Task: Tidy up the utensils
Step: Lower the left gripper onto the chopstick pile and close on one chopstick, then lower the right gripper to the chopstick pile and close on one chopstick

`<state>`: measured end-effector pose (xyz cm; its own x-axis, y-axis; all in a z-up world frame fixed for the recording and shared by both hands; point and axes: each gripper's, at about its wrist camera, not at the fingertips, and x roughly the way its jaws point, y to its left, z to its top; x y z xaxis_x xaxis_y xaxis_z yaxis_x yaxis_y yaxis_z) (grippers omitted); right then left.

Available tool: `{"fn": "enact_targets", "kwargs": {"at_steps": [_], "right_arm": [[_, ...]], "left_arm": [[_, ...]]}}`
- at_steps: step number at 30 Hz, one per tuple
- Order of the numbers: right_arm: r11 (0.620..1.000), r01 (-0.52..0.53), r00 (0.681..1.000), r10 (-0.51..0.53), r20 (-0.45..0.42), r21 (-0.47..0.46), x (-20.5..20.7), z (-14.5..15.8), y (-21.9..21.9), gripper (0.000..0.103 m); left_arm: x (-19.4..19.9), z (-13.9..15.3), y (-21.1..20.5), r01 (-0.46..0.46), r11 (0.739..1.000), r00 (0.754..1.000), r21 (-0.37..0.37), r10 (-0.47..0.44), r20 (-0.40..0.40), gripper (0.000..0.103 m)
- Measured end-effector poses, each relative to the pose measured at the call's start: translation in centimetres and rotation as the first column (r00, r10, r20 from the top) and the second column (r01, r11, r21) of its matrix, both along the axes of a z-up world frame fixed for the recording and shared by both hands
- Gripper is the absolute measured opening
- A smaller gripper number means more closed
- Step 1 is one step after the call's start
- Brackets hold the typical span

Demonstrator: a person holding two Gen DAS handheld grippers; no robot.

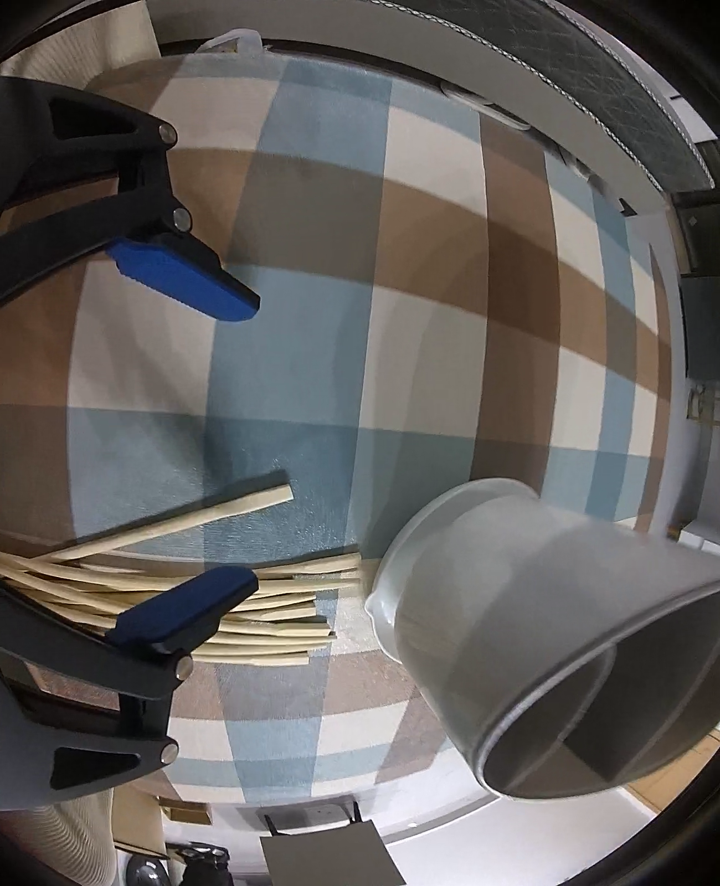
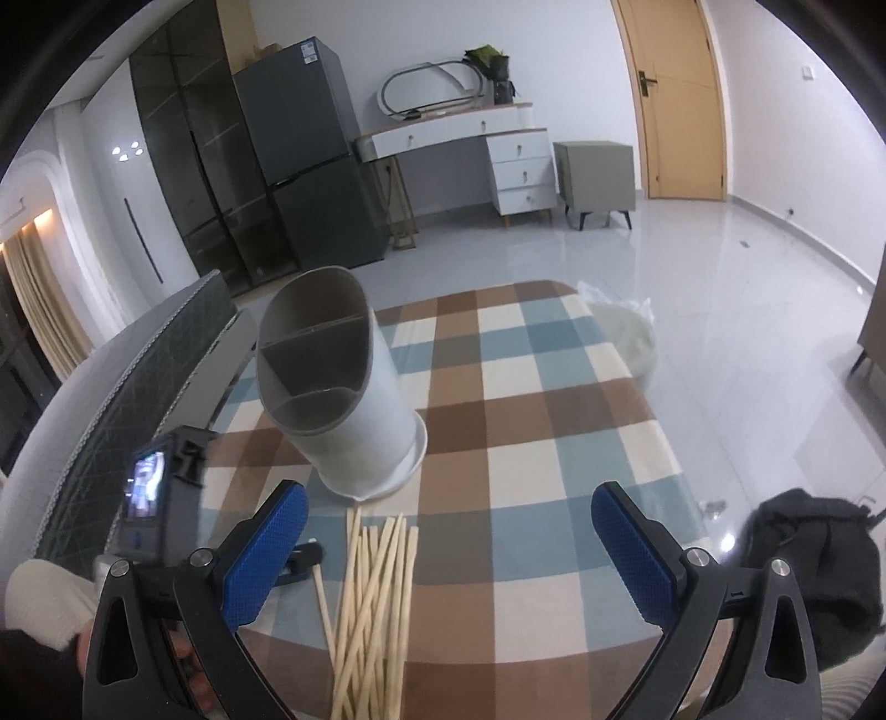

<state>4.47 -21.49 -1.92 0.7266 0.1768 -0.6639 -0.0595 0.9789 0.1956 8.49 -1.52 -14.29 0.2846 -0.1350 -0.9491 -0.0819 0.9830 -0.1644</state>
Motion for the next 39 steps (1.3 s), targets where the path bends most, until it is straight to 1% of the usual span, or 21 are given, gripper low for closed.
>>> {"fn": "enact_targets", "kwargs": {"at_steps": [2, 3, 4, 5, 7, 8, 9, 11, 15, 17, 19, 20, 22, 25, 27, 28, 31, 33, 34, 37, 39], "right_arm": [[1.0, -0.003, 1.0, 0.003, -0.015, 0.003, 0.2, -0.1, 0.1, 0.103], [1.0, -0.005, 1.0, 0.005, -0.018, 0.005, 0.3, -0.2, 0.1, 0.103], [1.0, -0.007, 1.0, 0.007, -0.024, 0.008, 0.4, -0.3, 0.1, 0.103], [1.0, -0.008, 1.0, 0.008, -0.027, 0.01, 0.4, -0.3, 0.1, 0.103], [1.0, -0.01, 0.999, 0.01, -0.032, 0.013, 0.6, -0.4, 0.1, 0.103], [1.0, -0.011, 0.999, 0.011, -0.035, 0.013, 0.7, -0.5, 0.1, 0.103], [1.0, -0.011, 0.999, 0.012, -0.039, 0.011, 0.8, -0.5, 0.1, 0.103], [1.0, -0.012, 0.999, 0.012, -0.048, 0.008, 1.0, -0.7, 0.2, 0.103], [1.0, -0.014, 0.997, 0.014, -0.075, -0.009, 1.4, -1.4, 0.5, 0.103], [1.0, -0.018, 0.996, 0.016, -0.084, -0.019, 1.5, -1.7, 0.6, 0.103], [1.0, -0.021, 0.994, 0.019, -0.103, -0.017, 1.6, -2.1, 0.7, 0.103], [1.0, -0.019, 0.993, 0.018, -0.119, -0.009, 1.7, -2.5, 0.7, 0.103], [1.0, -0.013, 0.988, 0.014, -0.151, 0.011, 2.0, -3.2, 0.5, 0.103], [0.999, 0.011, 0.976, -0.002, -0.216, 0.041, 2.3, -4.4, 0.0, 0.093], [0.999, 0.018, 0.968, -0.006, -0.25, 0.049, 2.5, -5.2, 0.0, 0.084], [0.999, 0.019, 0.966, -0.005, -0.259, 0.048, 2.5, -5.4, 0.1, 0.082], [0.999, 0.004, 0.959, 0.007, -0.284, 0.035, 2.7, -6.1, 0.7, 0.077], [1.0, -0.018, 0.954, 0.023, -0.3, 0.018, 3.0, -6.5, 1.4, 0.07], [1.0, -0.026, 0.951, 0.029, -0.309, 0.013, 3.1, -6.6, 1.6, 0.069], [0.998, -0.056, 0.934, 0.052, -0.354, -0.001, 4.0, -7.6, 2.5, 0.056], [0.997, -0.077, 0.918, 0.066, -0.391, -0.013, 4.8, -8.5, 3.0, 0.04]], "left_arm": [[0.1, -0.3, -0.6, 0.008, 1.0, 1.0, 0.018, -0.008, -0.015, 0.074], [0.1, 0.0, -0.8, 0.013, 0.999, 1.0, 0.033, -0.013, -0.002, 0.069], [0.2, 0.2, -1.3, 0.024, 0.998, 1.0, 0.054, -0.024, 0.001, 0.068], [0.2, 0.4, -1.5, 0.028, 0.997, 1.0, 0.069, -0.028, 0.004, 0.064], [0.0, 0.9, -2.0, 0.035, 0.995, 0.999, 0.097, -0.036, 0.014, 0.052], [-0.1, 1.2, -2.4, 0.042, 0.992, 0.999, 0.118, -0.044, 0.014, 0.039], [-0.1, 1.4, -2.7, 0.05, 0.99, 0.999, 0.132, -0.053, 0.013, 0.023], [-0.5, 1.9, -3.4, 0.081, 0.988, 0.996, 0.133, -0.084, 0.013, 0.005], [-1.0, 2.8, -3.9, 0.093, 0.988, 0.995, 0.12, -0.097, 0.025, 0.004], [-1.5, 2.9, -3.7, 0.086, 0.992, 0.995, 0.092, -0.089, 0.035, 0.003], [-1.5, 3.8, -3.1, 0.071, 0.995, 0.995, 0.062, -0.075, 0.063, 0.003], [-1.8, 3.6, -2.9, 0.071, 0.996, 0.994, 0.057, -0.075, 0.077, 0.003], [-2.3, 5.0, -2.6, 0.072, 0.997, 0.991, 0.036, -0.076, 0.115, 0.003], [-3.2, 6.6, -2.1, 0.067, 0.998, 0.987, 0.01, -0.067, 0.147, 0.003], [-3.5, 7.3, -1.3, 0.058, 0.998, 0.986, -0.01, -0.055, 0.159, 0.002], [-3.9, 8.0, -0.8, 0.047, 0.999, 0.985, -0.027, -0.042, 0.165, 0.002], [-5.0, 7.8, -0.6, 0.024, 0.998, 0.983, -0.066, -0.011, 0.184, 0.002], [-5.7, 8.7, 0.0, 0.017, 0.996, 0.98, -0.084, 0.0, 0.201, 0.002], [-5.2, 8.9, 0.2, 0.016, 0.996, 0.978, -0.093, 0.004, 0.21, 0.002], [-1.3, 7.7, 1.9, 0.015, 0.994, 0.974, -0.111, 0.011, 0.227, 0.002], [-0.3, 7.4, 2.7, 0.013, 0.993, 0.972, -0.121, 0.016, 0.234, 0.002]]}}
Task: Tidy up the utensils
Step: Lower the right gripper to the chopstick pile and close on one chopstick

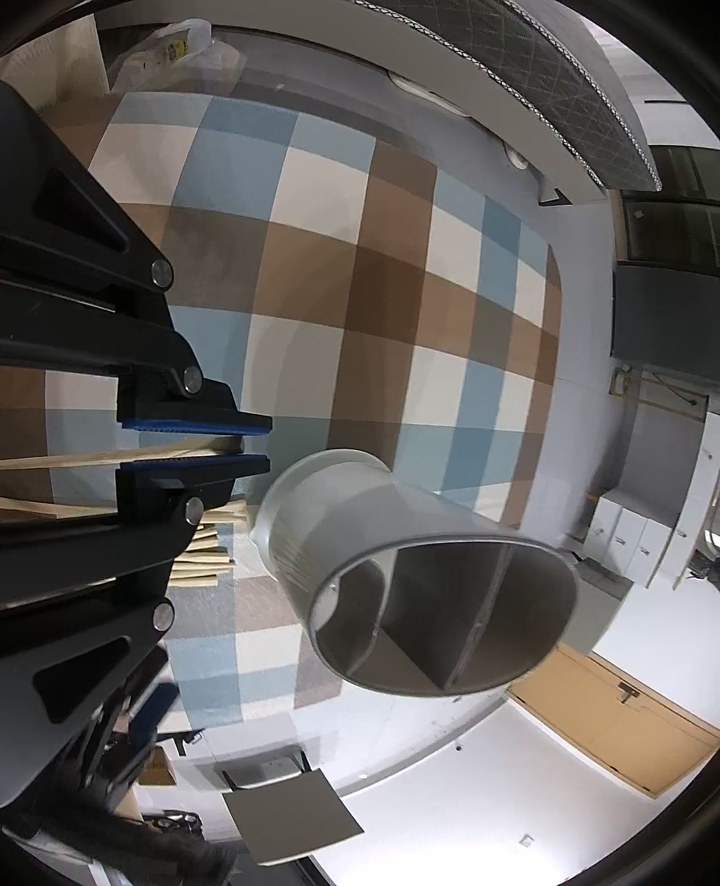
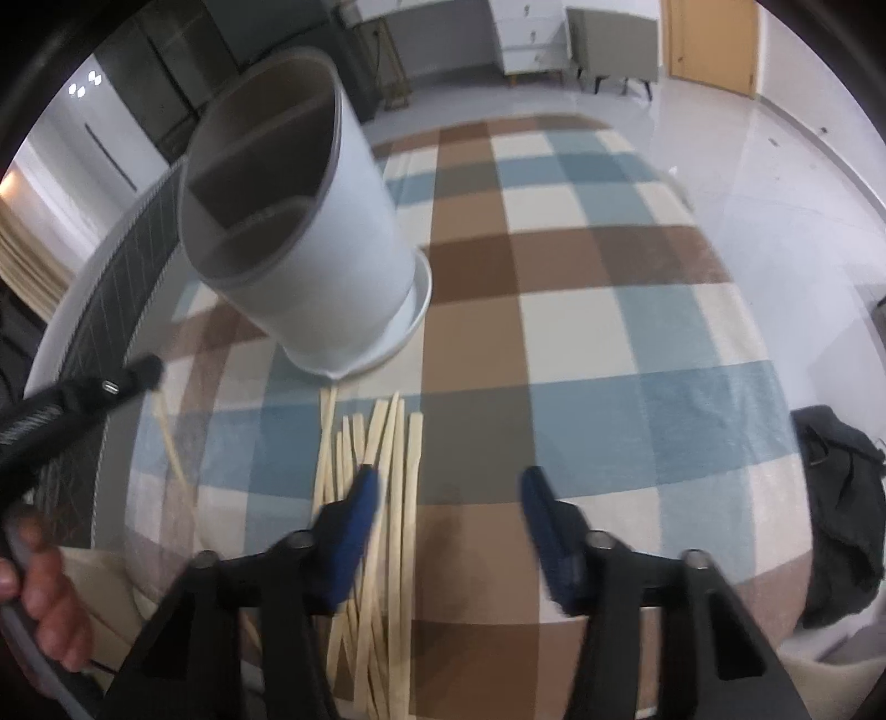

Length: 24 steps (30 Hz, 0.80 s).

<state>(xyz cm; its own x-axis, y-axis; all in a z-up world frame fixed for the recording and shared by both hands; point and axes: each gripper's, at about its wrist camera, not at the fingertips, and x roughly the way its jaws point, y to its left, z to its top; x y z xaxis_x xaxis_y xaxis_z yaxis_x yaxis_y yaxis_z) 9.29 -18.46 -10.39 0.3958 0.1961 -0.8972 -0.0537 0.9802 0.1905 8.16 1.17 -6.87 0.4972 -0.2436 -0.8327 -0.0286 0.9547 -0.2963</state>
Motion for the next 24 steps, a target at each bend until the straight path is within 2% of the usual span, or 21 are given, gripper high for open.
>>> {"fn": "enact_targets", "kwargs": {"at_steps": [5, 12, 21, 24], "right_arm": [[1.0, -0.024, 0.998, 0.023, -0.059, -0.019, 1.7, -1.9, 1.0, 0.024], [0.99, -0.09, 0.994, 0.083, -0.076, -0.106, 3.3, -3.2, 3.4, 0.023], [0.961, -0.141, 0.99, 0.132, -0.057, -0.237, 4.1, -3.4, 5.4, 0.012], [0.958, -0.162, 0.987, 0.151, -0.063, -0.239, 4.0, -3.4, 5.6, 0.01]], "left_arm": [[0.0, 0.5, 1.1, -0.018, 0.999, 1.0, -0.027, 0.018, 0.01, 0.002], [0.0, 1.0, 2.3, -0.04, 0.997, 0.999, -0.068, 0.041, 0.01, 0.002], [0.4, 1.2, 2.8, -0.046, 0.995, 0.999, -0.085, 0.047, 0.014, 0.002], [0.6, 1.1, 2.9, -0.05, 0.995, 0.999, -0.085, 0.05, 0.008, 0.002]]}}
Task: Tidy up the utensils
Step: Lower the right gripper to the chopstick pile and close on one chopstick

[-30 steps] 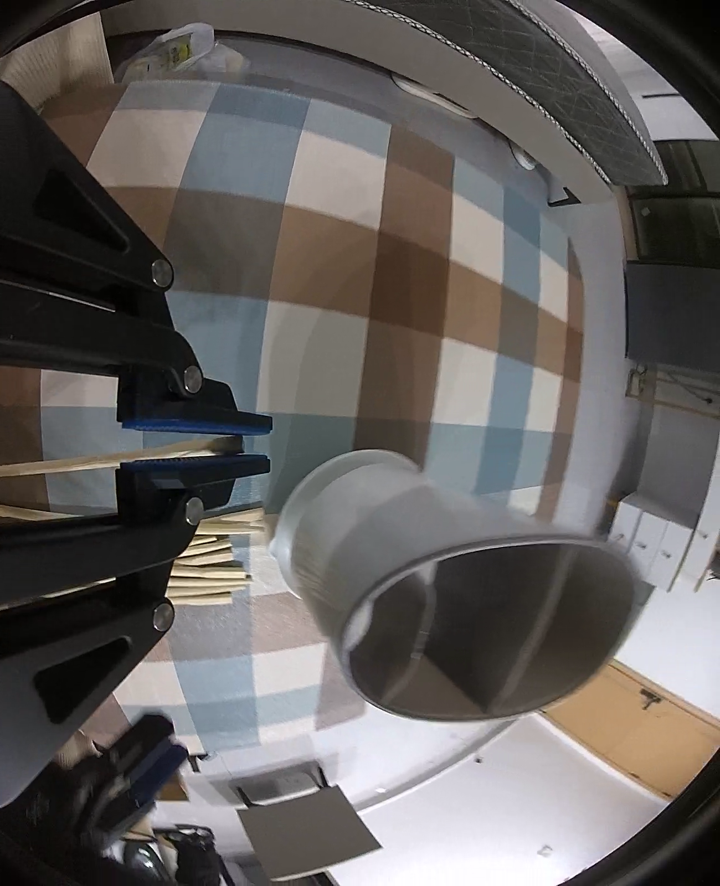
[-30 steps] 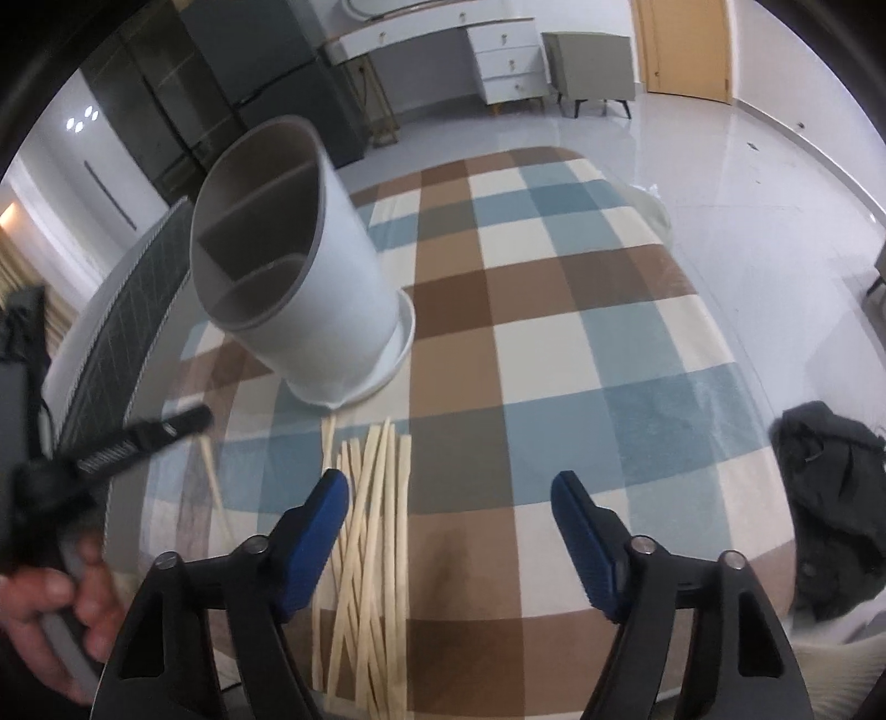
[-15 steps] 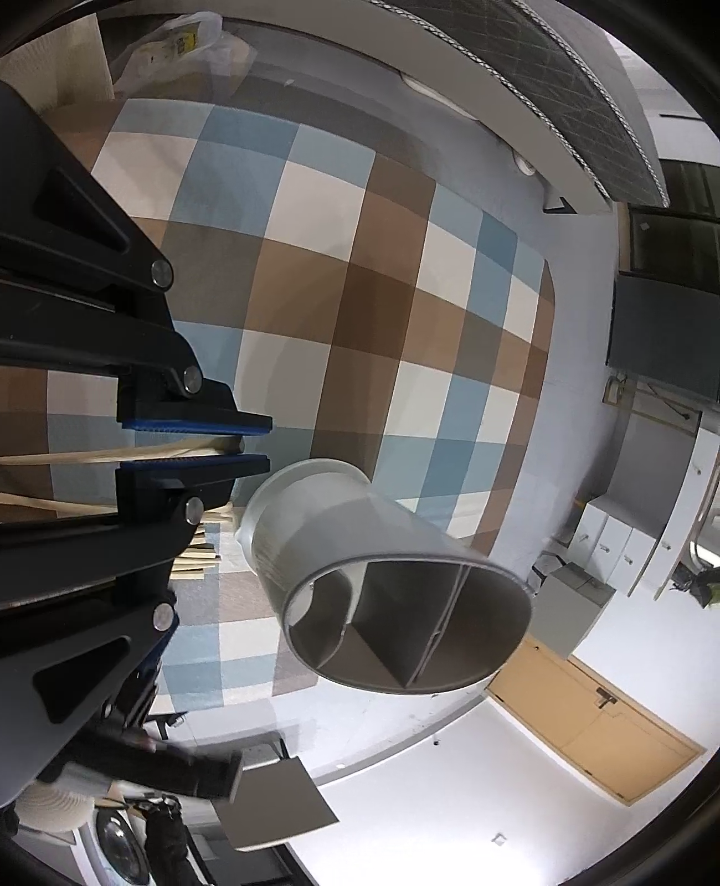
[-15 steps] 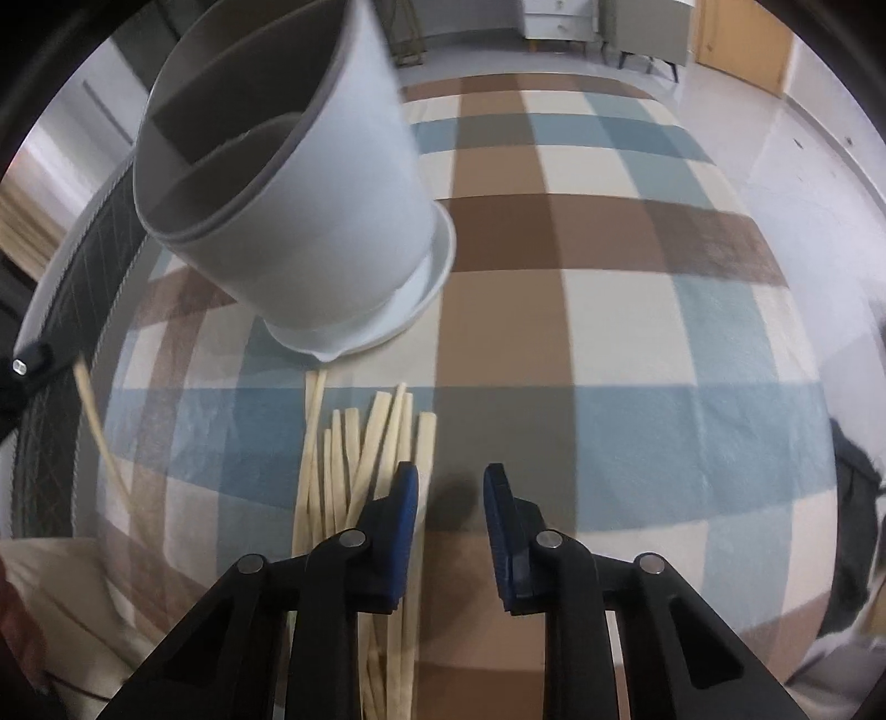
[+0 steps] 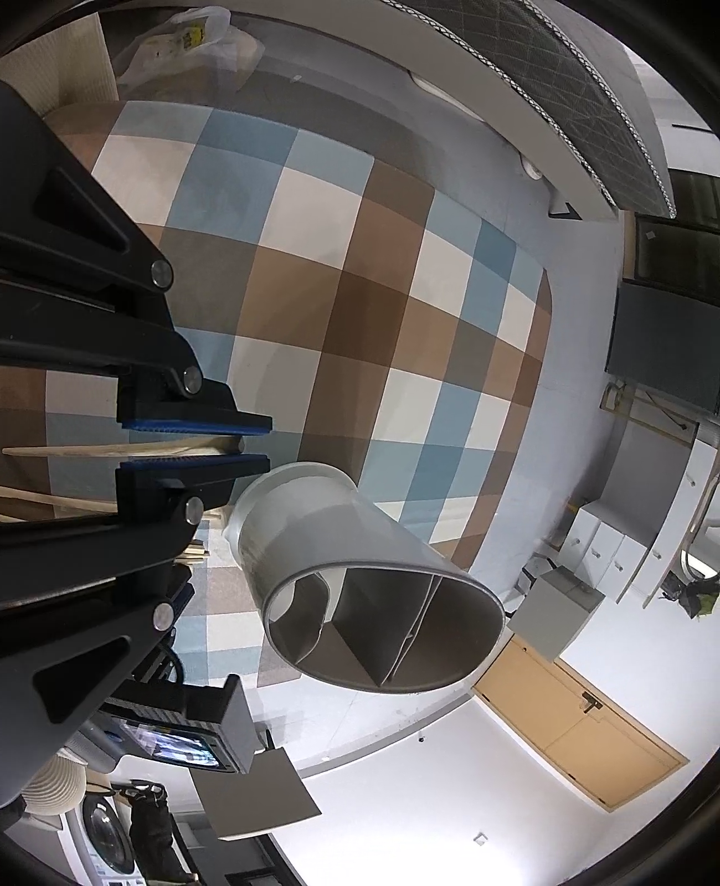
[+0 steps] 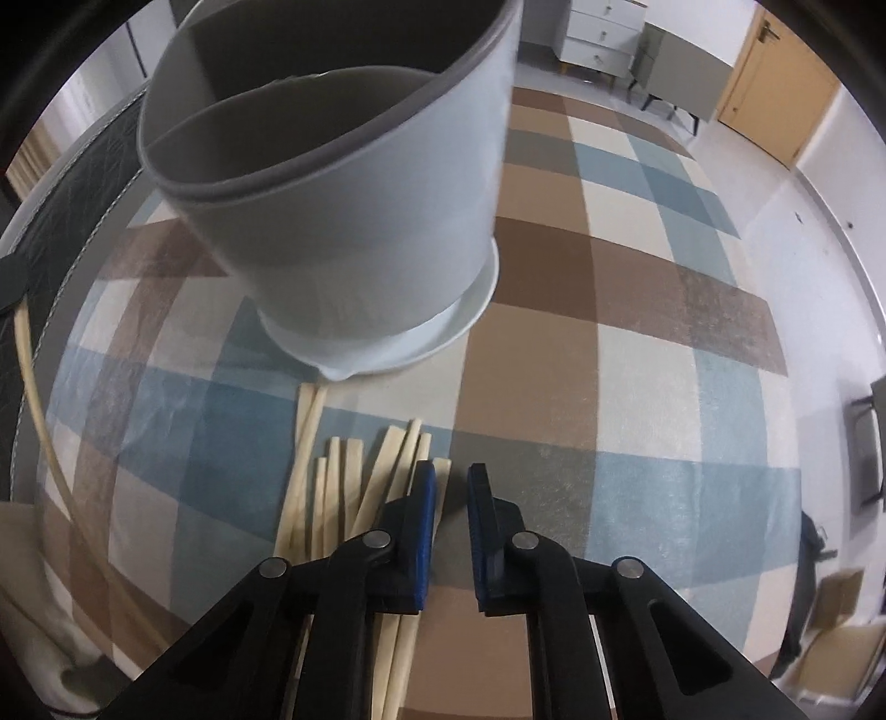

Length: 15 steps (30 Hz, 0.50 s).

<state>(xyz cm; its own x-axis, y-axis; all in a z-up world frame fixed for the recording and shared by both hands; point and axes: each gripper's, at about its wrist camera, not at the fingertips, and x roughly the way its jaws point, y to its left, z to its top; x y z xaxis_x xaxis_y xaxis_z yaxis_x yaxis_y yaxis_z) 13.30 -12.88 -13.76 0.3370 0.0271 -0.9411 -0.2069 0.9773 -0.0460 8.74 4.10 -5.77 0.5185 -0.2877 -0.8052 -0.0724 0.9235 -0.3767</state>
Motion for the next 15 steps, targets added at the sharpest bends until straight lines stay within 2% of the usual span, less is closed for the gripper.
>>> {"fn": "enact_targets", "kwargs": {"at_steps": [4, 10, 15], "right_arm": [[1.0, 0.013, 1.0, -0.012, -0.026, 0.019, -0.1, -0.34, -0.66, 0.009], [1.0, -0.01, 1.0, 0.01, -0.011, 0.007, 0.52, -0.48, -0.26, 0.009], [0.997, 0.011, 1.0, -0.013, 0.023, 0.077, 0.57, -0.12, -0.98, 0.005]], "left_arm": [[0.1, -0.11, 0.07, -0.004, 1.0, 1.0, 0.001, 0.004, -0.006, 0.002], [0.0, -0.18, -0.11, 0.004, 1.0, 1.0, 0.011, -0.004, -0.003, 0.002], [-0.07, 0.04, -0.43, 0.02, 0.999, 1.0, 0.033, -0.02, 0.011, 0.002]]}}
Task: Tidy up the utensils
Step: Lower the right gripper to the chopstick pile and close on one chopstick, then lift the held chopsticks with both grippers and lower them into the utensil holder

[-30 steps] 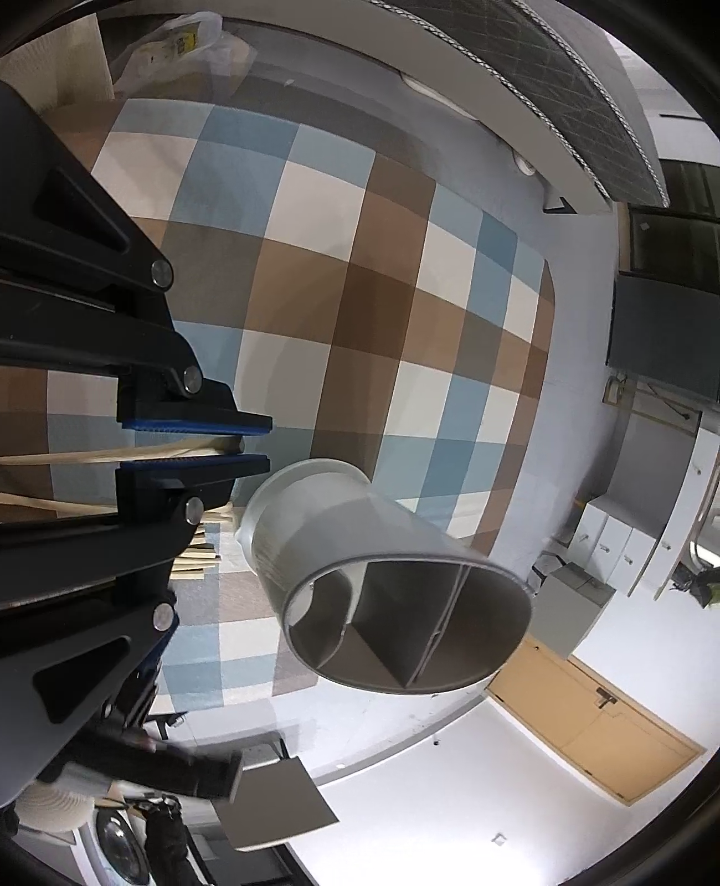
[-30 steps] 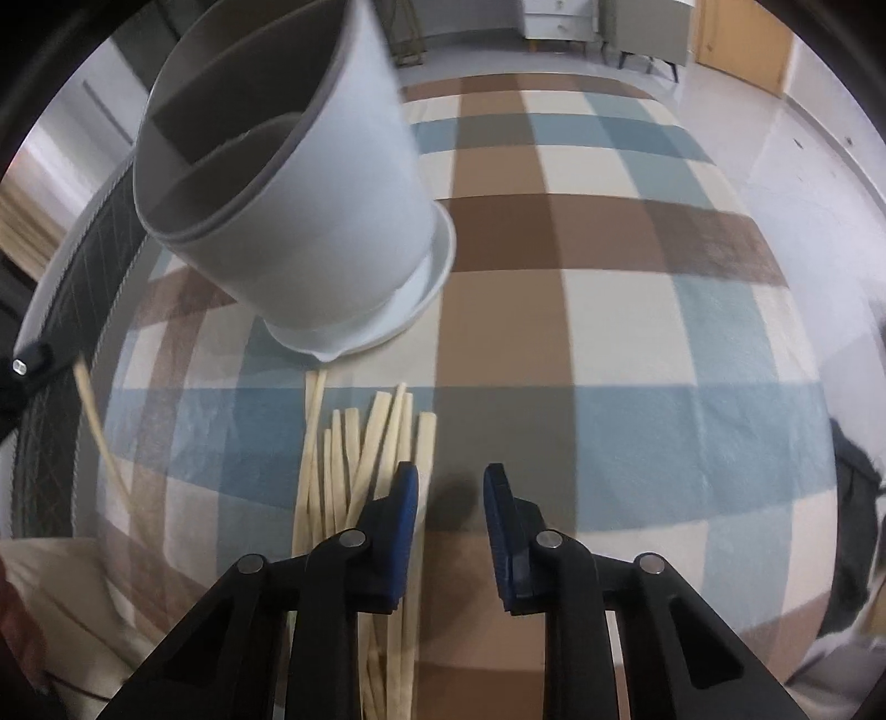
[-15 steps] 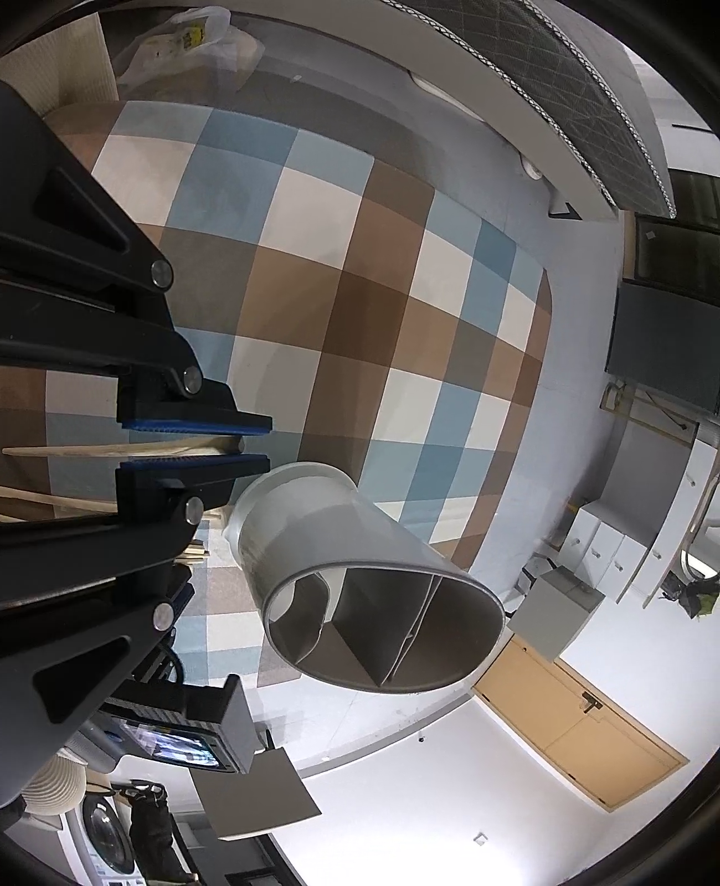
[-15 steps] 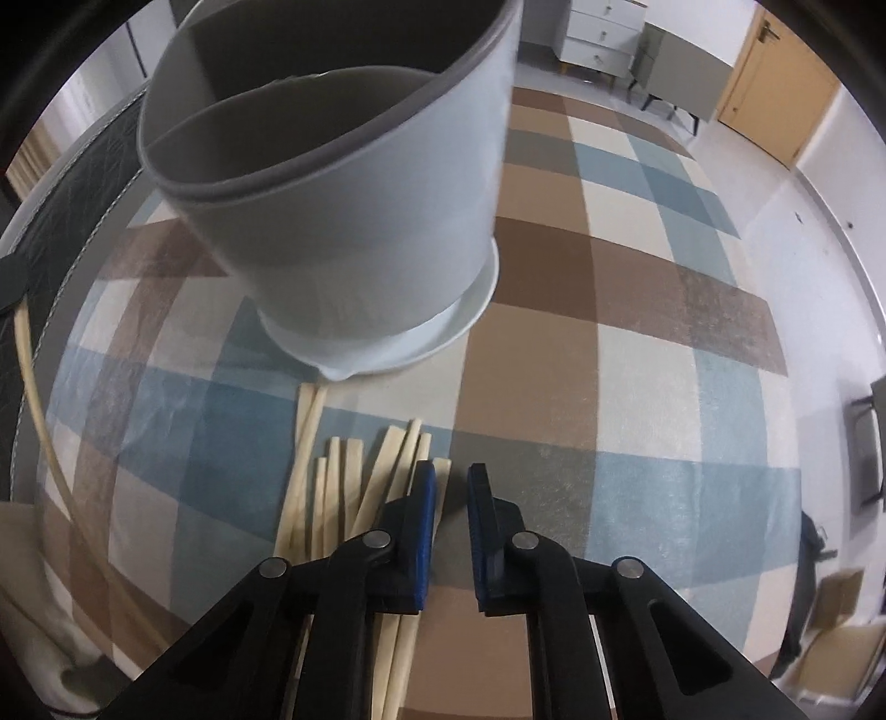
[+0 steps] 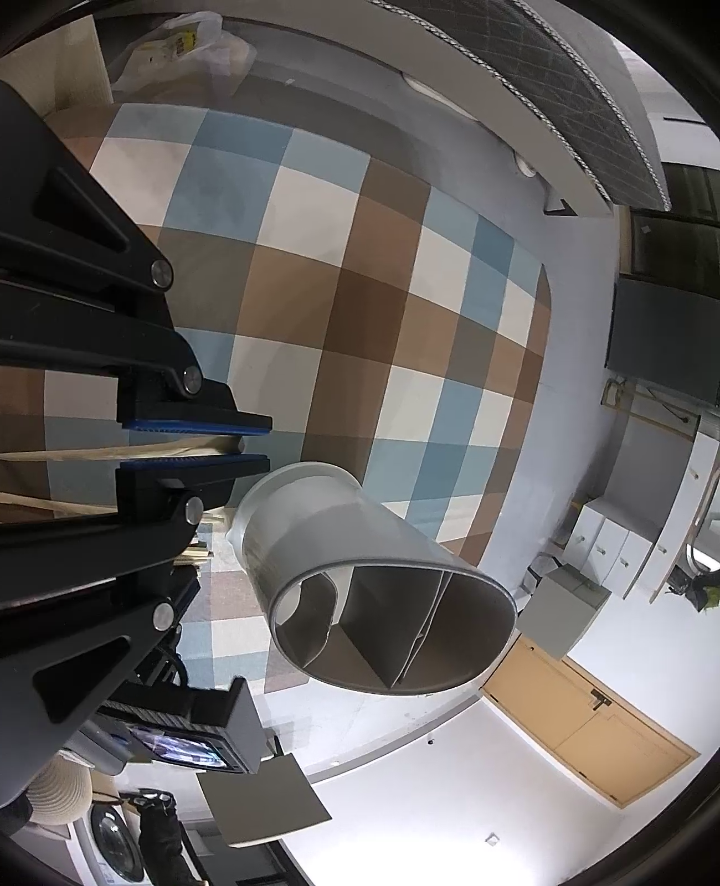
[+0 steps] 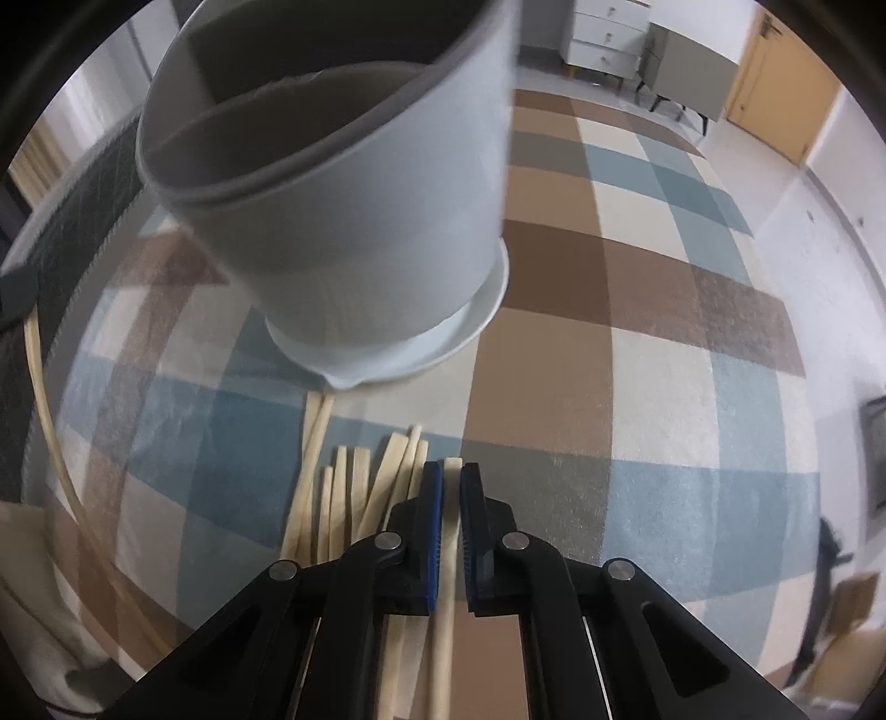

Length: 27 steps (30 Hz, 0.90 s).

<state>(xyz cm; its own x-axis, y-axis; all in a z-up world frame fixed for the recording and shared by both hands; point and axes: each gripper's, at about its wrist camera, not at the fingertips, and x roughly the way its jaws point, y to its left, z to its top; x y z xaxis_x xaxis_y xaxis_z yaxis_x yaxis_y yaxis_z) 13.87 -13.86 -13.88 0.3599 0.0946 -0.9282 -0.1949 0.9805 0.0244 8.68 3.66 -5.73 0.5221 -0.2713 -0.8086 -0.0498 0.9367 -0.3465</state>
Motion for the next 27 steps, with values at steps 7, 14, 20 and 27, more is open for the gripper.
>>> {"fn": "enact_targets", "kwargs": {"at_steps": [7, 14, 20, 27], "right_arm": [[0.987, 0.021, 0.956, -0.066, 0.286, 0.157, -2.9, 7.1, -2.9, 0.005], [0.979, -0.057, 0.871, -0.046, 0.49, 0.195, -7.4, 12.0, -2.5, 0.005], [0.976, -0.081, 0.842, -0.042, 0.538, 0.203, -9.4, 13.3, -2.1, 0.005], [0.969, -0.093, 0.809, -0.059, 0.584, 0.228, -10.7, 14.8, -2.3, 0.005]], "left_arm": [[-1.4, 1.7, -1.5, 0.056, 0.997, 0.996, 0.057, -0.06, 0.073, 0.002], [-3.9, 4.0, -3.5, 0.108, 0.988, 0.981, 0.112, -0.124, 0.148, 0.002], [-4.7, 5.5, -3.6, 0.099, 0.986, 0.98, 0.133, -0.12, 0.159, 0.002], [-4.8, 7.9, -3.3, 0.095, 0.985, 0.974, 0.142, -0.121, 0.191, 0.002]]}}
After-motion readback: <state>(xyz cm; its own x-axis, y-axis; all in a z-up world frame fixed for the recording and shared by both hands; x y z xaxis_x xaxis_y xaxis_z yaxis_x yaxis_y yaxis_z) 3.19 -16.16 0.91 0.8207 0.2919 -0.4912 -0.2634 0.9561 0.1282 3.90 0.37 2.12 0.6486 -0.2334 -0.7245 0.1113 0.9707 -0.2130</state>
